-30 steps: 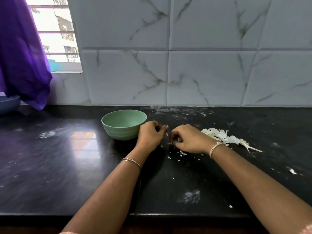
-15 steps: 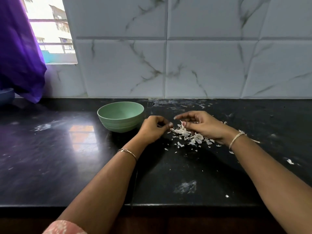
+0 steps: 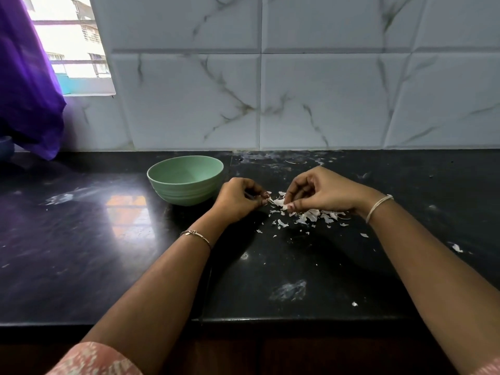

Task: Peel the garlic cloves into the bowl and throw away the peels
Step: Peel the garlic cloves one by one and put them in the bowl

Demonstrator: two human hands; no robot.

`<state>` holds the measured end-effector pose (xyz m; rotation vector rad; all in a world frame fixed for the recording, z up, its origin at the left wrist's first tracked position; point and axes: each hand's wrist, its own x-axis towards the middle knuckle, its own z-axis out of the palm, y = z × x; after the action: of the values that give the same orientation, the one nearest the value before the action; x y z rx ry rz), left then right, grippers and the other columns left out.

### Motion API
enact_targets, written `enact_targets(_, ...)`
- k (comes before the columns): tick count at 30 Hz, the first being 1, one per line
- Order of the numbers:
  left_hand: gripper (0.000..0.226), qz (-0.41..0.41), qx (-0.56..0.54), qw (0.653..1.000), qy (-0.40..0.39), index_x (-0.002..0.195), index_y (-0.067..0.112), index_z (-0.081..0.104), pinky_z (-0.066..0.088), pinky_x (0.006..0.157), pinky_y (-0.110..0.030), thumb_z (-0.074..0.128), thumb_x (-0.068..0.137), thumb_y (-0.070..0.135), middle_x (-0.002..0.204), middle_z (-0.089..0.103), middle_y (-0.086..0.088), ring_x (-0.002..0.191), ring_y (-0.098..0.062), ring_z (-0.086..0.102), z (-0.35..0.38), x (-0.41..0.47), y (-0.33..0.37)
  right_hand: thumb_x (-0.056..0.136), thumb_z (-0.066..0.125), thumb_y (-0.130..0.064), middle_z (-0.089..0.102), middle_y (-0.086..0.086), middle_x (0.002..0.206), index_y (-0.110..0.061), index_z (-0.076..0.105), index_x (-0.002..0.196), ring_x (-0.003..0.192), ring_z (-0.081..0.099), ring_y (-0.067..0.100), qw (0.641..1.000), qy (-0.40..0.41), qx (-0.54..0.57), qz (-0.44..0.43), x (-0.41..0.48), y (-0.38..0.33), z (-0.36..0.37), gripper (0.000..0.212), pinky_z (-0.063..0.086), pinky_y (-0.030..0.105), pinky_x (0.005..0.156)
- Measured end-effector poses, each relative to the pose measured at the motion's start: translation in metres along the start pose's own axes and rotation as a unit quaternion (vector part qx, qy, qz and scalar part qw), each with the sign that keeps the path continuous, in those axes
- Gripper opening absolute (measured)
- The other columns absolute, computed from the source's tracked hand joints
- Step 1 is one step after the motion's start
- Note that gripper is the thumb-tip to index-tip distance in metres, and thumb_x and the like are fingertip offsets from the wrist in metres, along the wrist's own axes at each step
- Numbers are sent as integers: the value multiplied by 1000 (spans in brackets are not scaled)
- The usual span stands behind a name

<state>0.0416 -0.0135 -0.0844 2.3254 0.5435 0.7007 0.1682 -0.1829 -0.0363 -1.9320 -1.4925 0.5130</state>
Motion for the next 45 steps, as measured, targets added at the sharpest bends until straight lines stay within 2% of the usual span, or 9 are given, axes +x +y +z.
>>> enact_targets(8,13,-8,-6,1000,12,97,15,74,40,61,-12,69,89,24,69,61,12,63,3,54,1,1,0,80,78,-13,75,-3,84,-15,76,88,79,70,8,992,50,-107,-52,7,-36,-12,8,56,20,75)
enact_targets(13,20,-10,-12,1000,12,97,14,73,43,66,-18,65,92,31,76,67,4,67,-6,60,3,3,-1,80,78,-14,73,-10,75,-20,76,82,70,65,0,977,-3,-212,-12,11,-13,18,7,51,23,69)
enact_targets(17,28,-26,-28,999,-2,88,18,70,54,70,-31,53,98,38,85,74,-5,78,-23,69,2,2,3,80,78,-16,71,-10,76,-24,76,82,67,60,1,979,52,-197,-30,6,-19,5,8,48,18,62)
enact_targets(20,28,-22,3,1000,2,75,20,66,42,57,-13,57,96,36,65,63,6,65,-14,61,0,-1,7,79,79,-16,66,-16,73,-24,75,80,66,58,-5,977,76,-193,-52,3,-17,14,10,40,9,58)
enact_targets(24,29,-17,19,1000,6,62,21,55,36,49,-8,76,81,27,58,55,8,53,-3,47,-1,-4,7,81,77,-18,69,-8,78,-24,76,81,74,64,7,969,40,-240,-43,4,-9,22,7,52,31,69)
enact_targets(29,25,31,-27,999,-19,84,13,62,40,55,-5,82,71,4,73,61,10,51,8,52,-1,-5,7,87,72,-19,71,-3,87,-18,72,91,82,66,15,988,144,-38,-50,7,-13,5,4,54,30,79)
enact_targets(34,36,88,-137,985,54,96,10,64,50,62,-17,87,69,14,88,66,9,61,-7,58,7,-4,14,93,63,-21,62,-4,84,-10,67,97,74,53,3,979,175,97,-25,12,3,21,12,44,11,68)
enact_targets(39,24,97,-164,978,82,91,12,68,54,66,-28,84,73,15,87,70,5,66,-21,64,10,-2,17,95,61,-19,64,-6,76,-10,69,90,58,53,-11,962,196,192,-4,15,0,30,13,40,5,59)
enact_targets(45,12,64,-212,973,62,85,18,71,59,65,-44,81,78,18,76,70,6,63,-16,63,11,1,15,91,66,-17,65,-1,78,-5,72,94,59,54,-4,944,231,235,15,13,2,31,14,41,7,55)
